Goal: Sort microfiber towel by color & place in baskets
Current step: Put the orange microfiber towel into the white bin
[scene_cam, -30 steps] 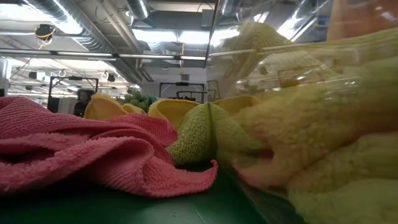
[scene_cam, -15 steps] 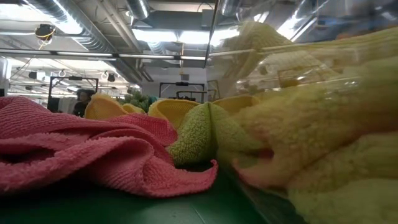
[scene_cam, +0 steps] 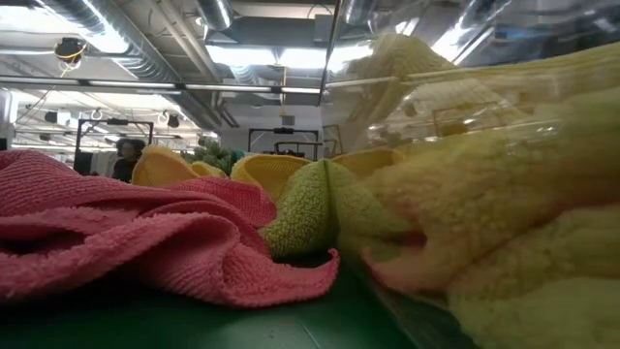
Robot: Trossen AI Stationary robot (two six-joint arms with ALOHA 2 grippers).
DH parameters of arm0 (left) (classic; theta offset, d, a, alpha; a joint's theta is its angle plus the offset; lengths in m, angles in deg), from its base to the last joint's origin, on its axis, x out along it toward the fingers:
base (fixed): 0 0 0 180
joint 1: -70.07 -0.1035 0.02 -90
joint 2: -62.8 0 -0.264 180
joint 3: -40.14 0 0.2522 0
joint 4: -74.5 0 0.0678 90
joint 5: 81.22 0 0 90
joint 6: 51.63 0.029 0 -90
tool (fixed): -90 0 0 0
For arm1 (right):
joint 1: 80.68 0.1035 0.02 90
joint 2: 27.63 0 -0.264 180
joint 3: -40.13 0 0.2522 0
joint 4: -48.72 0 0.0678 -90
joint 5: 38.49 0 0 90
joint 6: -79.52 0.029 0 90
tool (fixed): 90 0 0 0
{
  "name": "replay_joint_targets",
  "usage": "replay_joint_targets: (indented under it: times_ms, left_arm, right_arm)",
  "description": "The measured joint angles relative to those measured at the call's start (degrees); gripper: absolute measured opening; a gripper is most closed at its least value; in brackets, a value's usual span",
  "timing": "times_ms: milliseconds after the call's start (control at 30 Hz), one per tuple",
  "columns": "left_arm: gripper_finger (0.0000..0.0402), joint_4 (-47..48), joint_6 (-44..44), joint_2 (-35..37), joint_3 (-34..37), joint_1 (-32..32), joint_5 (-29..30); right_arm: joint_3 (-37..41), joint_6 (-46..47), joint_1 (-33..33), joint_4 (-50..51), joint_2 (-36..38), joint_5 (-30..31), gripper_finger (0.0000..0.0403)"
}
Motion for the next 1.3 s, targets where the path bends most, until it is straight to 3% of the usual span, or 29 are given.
replay_joint_targets:
  times_ms: [500, 633, 933, 1300]
  left_arm:
    - [0.0113, 0.03, 0.14, 0.0, 0.0, 0.0, 0.0]
    - [0.0113, 0.01, 0.47, 0.0, 0.0, 0.0, 0.0]
    - [0.0113, 0.02, 0.5, -0.01, 0.0, 0.0, 0.0]
    - [0.0113, 0.03, 0.5, -0.02, 0.0, 0.0, -0.02]
  right_arm:
    - [6.42, 8.57, -0.83, -4.53, -8.95, -0.43, 0.0004]
    - [7.07, 8.15, -5.73, -7.22, -11.36, -5.07, 0.0003]
    - [7.34, -3.98, -20.03, -14.98, -15.5, -13.07, 0.0004]
    - [7.25, -11.02, -31.07, -17.21, -18.5, -22.5, 0.0006]
